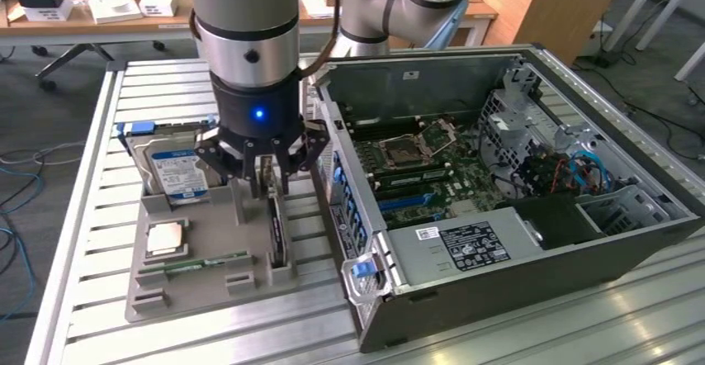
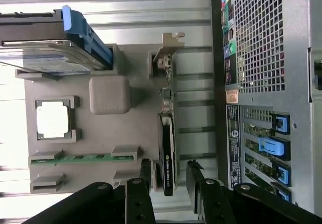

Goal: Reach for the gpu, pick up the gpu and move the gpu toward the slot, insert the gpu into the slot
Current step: 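Pick up the gpu and move the gpu toward the slot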

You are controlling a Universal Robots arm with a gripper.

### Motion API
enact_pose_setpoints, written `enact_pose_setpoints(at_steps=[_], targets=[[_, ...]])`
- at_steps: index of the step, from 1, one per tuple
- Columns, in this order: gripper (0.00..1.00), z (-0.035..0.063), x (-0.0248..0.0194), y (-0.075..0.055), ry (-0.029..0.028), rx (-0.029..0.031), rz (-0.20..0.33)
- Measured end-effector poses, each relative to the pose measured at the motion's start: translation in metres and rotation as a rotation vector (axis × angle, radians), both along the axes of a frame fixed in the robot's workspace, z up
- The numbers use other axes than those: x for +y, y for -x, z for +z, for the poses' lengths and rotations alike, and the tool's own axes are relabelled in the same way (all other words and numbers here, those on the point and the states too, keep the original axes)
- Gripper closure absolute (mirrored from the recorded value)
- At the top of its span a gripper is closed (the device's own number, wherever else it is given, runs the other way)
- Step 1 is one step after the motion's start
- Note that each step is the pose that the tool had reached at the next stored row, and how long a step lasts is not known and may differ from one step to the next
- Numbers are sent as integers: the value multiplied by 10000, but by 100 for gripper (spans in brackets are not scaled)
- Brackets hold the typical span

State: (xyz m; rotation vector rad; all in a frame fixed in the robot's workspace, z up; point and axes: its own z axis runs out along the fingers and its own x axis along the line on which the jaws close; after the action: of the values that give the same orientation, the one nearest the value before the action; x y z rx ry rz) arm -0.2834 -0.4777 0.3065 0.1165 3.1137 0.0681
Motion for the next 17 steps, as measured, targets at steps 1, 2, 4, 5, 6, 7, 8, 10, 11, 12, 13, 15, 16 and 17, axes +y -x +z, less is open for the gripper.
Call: enact_pose_setpoints(at_steps=[1,2,4,5,6,7,8,10,11,12,13,15,16,17], targets=[[58,-18,0,0,0,1,0],[58,-38,0,0,0,0,0],[58,-74,0,0,0,0,0],[58,-92,0,0,-1,0,0],[58,-110,0,0,-1,0,0],[58,-128,0,0,0,0,0],[58,-146,0,1,0,0,0],[58,-183,0,1,0,0,0],[58,-201,0,1,0,1,0],[58,-219,0,1,0,0,0],[58,-235,0,1,0,1,0],[58,-237,0,1,0,1,0],[58,-236,0,1,1,1,0],[58,-236,0,1,1,1,0]])
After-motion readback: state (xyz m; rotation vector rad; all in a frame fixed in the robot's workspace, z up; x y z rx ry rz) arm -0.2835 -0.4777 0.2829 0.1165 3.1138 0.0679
